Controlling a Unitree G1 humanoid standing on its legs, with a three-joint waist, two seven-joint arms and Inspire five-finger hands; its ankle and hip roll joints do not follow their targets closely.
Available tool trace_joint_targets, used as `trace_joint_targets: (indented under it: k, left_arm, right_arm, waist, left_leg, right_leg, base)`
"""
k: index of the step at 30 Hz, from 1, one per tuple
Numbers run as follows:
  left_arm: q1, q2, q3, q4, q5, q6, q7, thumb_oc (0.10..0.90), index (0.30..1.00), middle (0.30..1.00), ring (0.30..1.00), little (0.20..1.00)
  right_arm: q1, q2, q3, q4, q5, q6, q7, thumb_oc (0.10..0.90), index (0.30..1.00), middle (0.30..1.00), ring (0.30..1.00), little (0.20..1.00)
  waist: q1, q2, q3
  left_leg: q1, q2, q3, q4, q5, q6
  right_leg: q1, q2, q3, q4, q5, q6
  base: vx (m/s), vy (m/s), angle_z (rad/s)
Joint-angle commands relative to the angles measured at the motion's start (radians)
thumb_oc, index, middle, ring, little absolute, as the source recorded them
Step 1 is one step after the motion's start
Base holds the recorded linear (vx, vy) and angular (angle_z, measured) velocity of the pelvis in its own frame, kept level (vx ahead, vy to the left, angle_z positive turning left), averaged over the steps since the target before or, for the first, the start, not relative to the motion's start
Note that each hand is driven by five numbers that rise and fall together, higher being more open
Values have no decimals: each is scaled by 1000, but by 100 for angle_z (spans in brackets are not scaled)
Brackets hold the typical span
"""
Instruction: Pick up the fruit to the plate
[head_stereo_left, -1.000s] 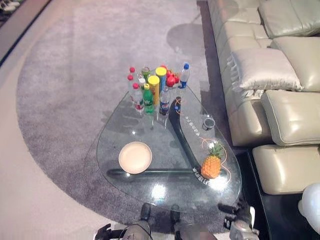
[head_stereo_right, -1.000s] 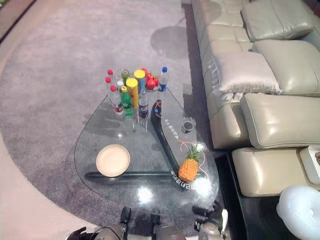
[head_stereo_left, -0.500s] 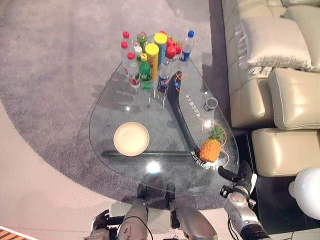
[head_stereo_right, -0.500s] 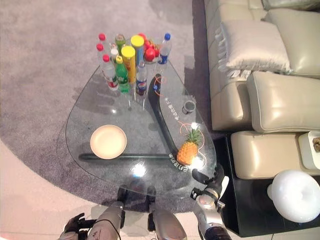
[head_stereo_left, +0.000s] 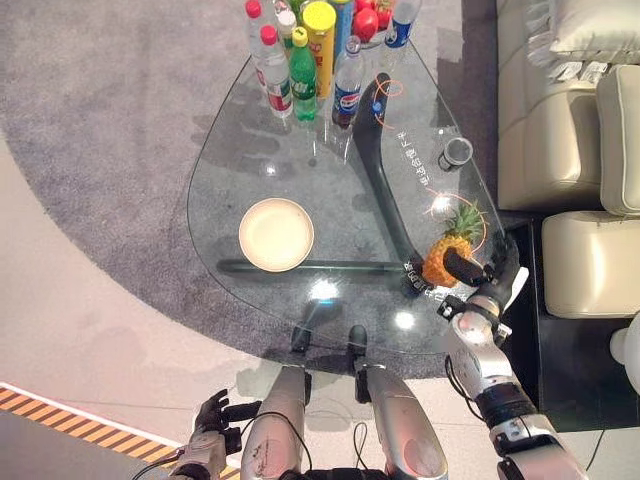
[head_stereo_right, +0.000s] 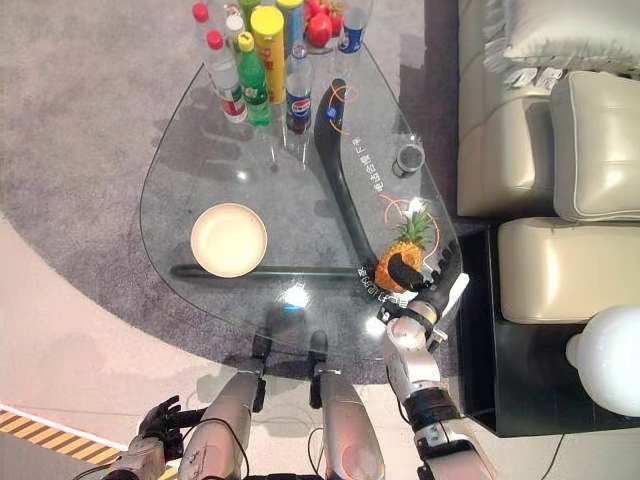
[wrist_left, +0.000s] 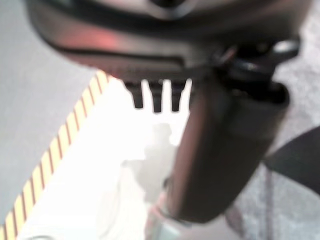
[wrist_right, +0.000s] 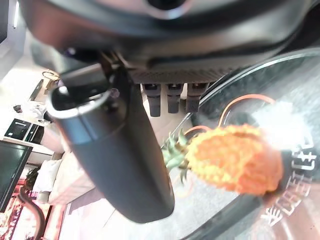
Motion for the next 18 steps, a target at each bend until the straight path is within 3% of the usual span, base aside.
trace_joint_targets:
  k: [1,18]
  left_arm:
    - [36,1,3,29,-41,-14,-6,800,900,900,900,900]
    - [24,-19,-46,-12,-88,-4,-5,800,900,900,900,900]
  right_arm:
    - [-23,-79,-11,-153,-11,-30,-83,800,900,900,900,900]
    - [-148,-95,20,-73,-18,99,-245,800,900,900,900,900]
  waist:
    - [-11,-12,-8]
    - [1,14,-8]
  left_leg:
    - [-66,-49,29,144,-61,57]
    - [-178,-58,48,181,-63,65]
  right_leg:
    - [19,-6,27,-67,67,-5]
    - [-107,-13,30,-25,72,-3]
  base:
    - [-12,71,2]
    - [-5,39,0]
